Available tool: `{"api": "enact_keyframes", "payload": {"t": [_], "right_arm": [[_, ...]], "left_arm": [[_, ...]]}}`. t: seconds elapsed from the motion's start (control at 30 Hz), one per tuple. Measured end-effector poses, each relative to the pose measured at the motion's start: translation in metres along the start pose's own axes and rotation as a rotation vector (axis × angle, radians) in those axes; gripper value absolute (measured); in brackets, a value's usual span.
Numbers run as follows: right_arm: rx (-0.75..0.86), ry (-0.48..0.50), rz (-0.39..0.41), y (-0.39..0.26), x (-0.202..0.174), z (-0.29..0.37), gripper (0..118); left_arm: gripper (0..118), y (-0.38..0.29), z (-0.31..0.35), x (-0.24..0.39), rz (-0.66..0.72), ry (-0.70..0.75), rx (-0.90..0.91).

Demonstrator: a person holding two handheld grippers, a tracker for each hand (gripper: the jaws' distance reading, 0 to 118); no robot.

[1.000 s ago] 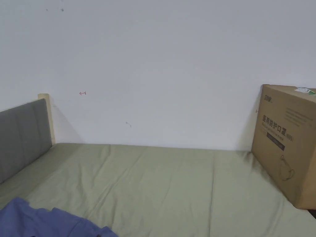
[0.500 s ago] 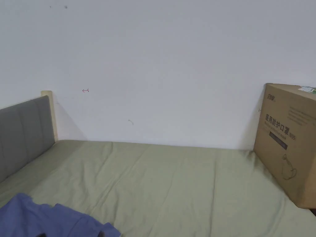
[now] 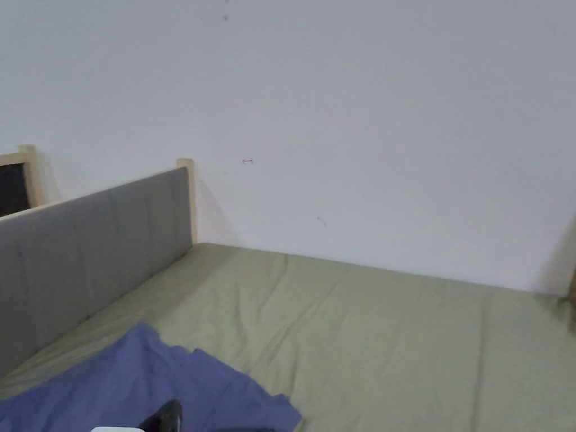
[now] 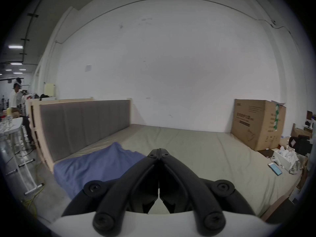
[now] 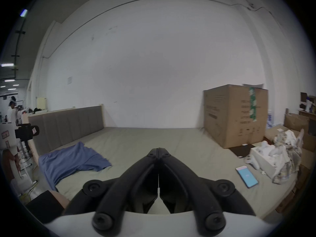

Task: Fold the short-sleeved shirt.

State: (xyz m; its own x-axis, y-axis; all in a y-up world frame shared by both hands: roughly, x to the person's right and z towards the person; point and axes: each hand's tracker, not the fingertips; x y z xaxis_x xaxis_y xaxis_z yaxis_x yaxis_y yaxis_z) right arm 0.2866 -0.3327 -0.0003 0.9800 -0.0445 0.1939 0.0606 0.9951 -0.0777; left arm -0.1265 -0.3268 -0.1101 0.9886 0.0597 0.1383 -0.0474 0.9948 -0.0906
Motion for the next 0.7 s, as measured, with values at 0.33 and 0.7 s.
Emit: {"api": "enact_keyframes", "payload": {"t": [0.33, 0.7], "right_arm": [[-0.021, 0.431, 0.072, 0.004, -0.138, -0.048, 0], [-0.133, 0.377, 0.020, -0.004, -0.115, -0.088, 0]], "left_arm": [[0, -0.005, 0.092, -0.116, -0.036, 0.383, -0.028], [0, -0.048, -0.011, -0.126, 0.009, 0.250, -0.213]]}}
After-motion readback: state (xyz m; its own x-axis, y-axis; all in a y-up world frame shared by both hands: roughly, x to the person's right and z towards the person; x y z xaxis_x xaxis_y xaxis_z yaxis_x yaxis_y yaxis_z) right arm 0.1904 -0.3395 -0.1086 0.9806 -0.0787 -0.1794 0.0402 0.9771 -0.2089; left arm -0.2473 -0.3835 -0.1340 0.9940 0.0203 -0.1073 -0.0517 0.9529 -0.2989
